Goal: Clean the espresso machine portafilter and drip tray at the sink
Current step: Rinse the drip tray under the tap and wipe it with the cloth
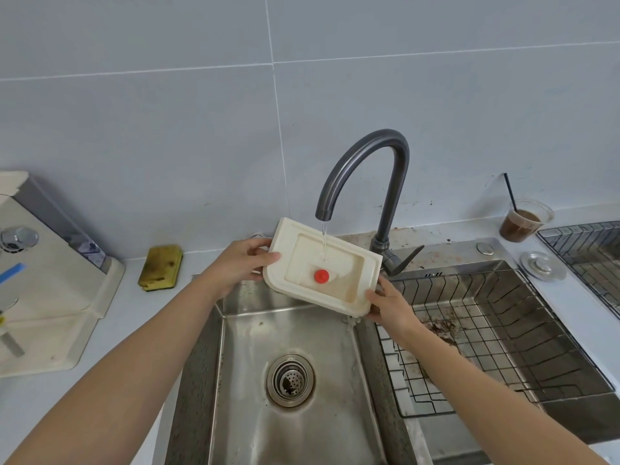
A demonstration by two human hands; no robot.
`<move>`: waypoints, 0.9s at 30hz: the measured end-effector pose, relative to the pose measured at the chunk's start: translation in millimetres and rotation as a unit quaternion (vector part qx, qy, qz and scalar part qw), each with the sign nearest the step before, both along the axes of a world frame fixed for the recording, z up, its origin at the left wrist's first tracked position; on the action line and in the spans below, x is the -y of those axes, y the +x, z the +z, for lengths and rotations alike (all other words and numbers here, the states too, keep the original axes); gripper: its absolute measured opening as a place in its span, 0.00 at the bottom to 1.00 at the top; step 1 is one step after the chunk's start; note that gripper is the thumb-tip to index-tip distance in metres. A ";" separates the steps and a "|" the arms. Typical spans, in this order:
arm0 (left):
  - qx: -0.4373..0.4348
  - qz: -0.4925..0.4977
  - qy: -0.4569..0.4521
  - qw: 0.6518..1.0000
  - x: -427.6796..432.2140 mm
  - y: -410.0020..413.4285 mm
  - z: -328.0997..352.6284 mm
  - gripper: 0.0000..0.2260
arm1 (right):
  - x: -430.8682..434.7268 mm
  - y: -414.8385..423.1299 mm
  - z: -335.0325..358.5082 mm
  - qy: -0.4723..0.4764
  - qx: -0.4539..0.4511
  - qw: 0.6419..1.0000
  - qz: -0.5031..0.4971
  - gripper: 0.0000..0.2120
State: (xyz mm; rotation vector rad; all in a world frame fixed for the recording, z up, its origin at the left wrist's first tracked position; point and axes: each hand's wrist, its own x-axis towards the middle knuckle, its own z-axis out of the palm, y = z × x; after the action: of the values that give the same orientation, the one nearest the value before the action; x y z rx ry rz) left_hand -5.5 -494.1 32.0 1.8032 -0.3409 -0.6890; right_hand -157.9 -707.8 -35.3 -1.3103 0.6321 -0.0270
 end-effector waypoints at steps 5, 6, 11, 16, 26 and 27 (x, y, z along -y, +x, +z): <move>0.013 -0.017 0.018 1.000 10.0 -0.7 4.9 0.19 | 6.1 -2.4 -6.0 0.015 -0.008 1.000 -0.013 0.20; 0.014 -0.020 0.019 1.000 12.5 -0.7 5.5 0.19 | 7.8 -2.7 -6.7 0.012 -0.010 1.000 -0.014 0.20; 0.013 -0.018 0.024 0.999 25.0 -2.9 9.2 0.20 | 16.8 -4.0 -7.0 -0.005 -0.008 1.000 -0.019 0.19; 0.021 -0.023 0.038 0.999 35.1 -3.7 12.5 0.20 | 25.7 -3.5 -9.7 -0.004 -0.012 0.999 -0.035 0.20; 0.024 -0.025 0.056 0.998 50.4 3.3 14.3 0.20 | 39.6 2.5 -5.7 -0.019 -0.004 0.999 -0.047 0.19; 0.024 -0.025 0.054 0.998 51.9 3.9 14.9 0.20 | 40.9 3.8 -5.6 -0.022 -0.004 0.999 -0.049 0.19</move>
State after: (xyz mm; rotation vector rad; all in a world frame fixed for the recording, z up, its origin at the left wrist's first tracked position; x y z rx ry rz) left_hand -1.6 -546.1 47.0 1.9227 -0.3886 -0.7120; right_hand -154.1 -748.7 -40.9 -1.3212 0.7051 -0.1158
